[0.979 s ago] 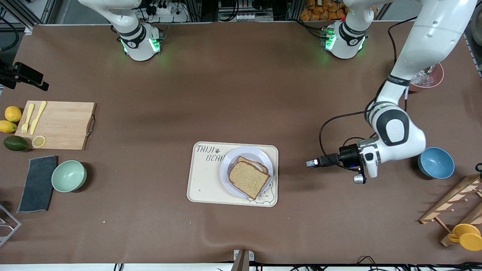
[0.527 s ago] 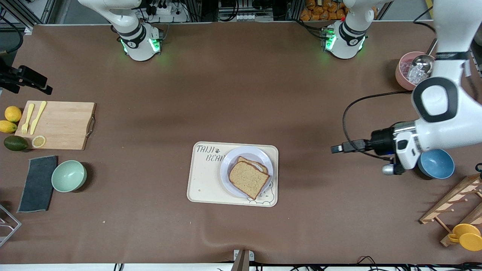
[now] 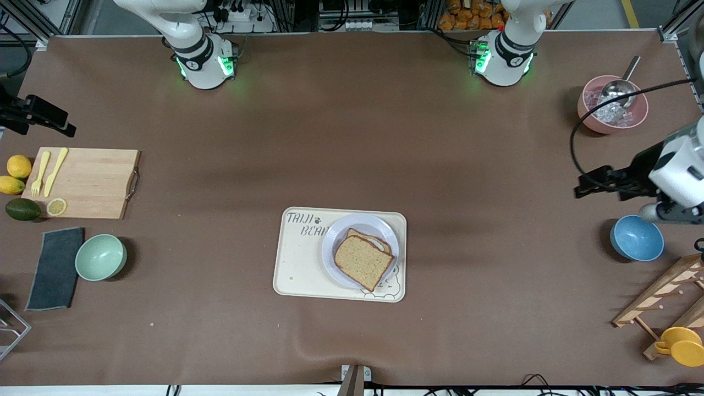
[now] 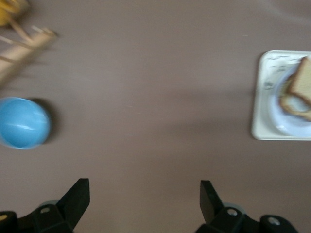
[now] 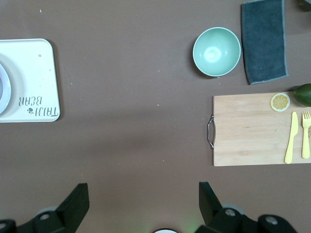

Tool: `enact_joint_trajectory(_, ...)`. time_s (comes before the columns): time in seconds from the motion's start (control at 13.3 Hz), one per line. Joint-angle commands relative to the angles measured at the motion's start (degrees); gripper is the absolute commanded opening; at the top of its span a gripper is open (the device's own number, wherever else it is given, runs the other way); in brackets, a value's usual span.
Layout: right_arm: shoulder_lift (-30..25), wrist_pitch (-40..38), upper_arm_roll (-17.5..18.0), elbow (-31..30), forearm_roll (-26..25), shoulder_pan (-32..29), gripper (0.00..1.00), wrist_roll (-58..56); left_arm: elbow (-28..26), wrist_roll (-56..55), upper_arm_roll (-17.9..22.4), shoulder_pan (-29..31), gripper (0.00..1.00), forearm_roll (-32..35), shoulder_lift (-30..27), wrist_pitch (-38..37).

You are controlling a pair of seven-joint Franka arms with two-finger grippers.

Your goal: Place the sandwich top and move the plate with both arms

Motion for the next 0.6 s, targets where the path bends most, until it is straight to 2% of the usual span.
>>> enact_joint_trajectory(0.0, 0.5, -0.61, 0.09, 1.17, 1.09, 0.43, 1.0, 1.14, -0.49, 2.75, 0.24, 0.92, 1.0, 2.6, -3.97, -3.85)
enact_joint_trajectory(0.08, 0.59, -0.61, 0.09, 1.17, 1.09, 0.51, 1.0, 1.14, -0.49, 2.92, -0.55, 3.36, 1.0, 1.81, -5.19, -5.7)
enact_joint_trajectory(0.3, 0.59, -0.52, 0.09, 1.17, 1.0, 0.69, 1.0, 1.14, -2.15, 3.28, -0.21, 4.35, 1.0, -1.87, -9.32, -8.79)
enact_joint_trajectory(0.38, 0.59, -0.52, 0.09, 1.17, 1.09, 0.6, 1.0, 1.14, -5.38, 3.28, 0.4, 3.66, 1.0, -3.1, -11.86, -7.93)
enact_joint_trajectory(0.53, 0.59, -0.78, 0.09, 1.17, 1.0, 0.69, 1.0, 1.05, -14.08, 2.14, 4.43, -1.07, 1.0, -3.47, -17.75, -2.4)
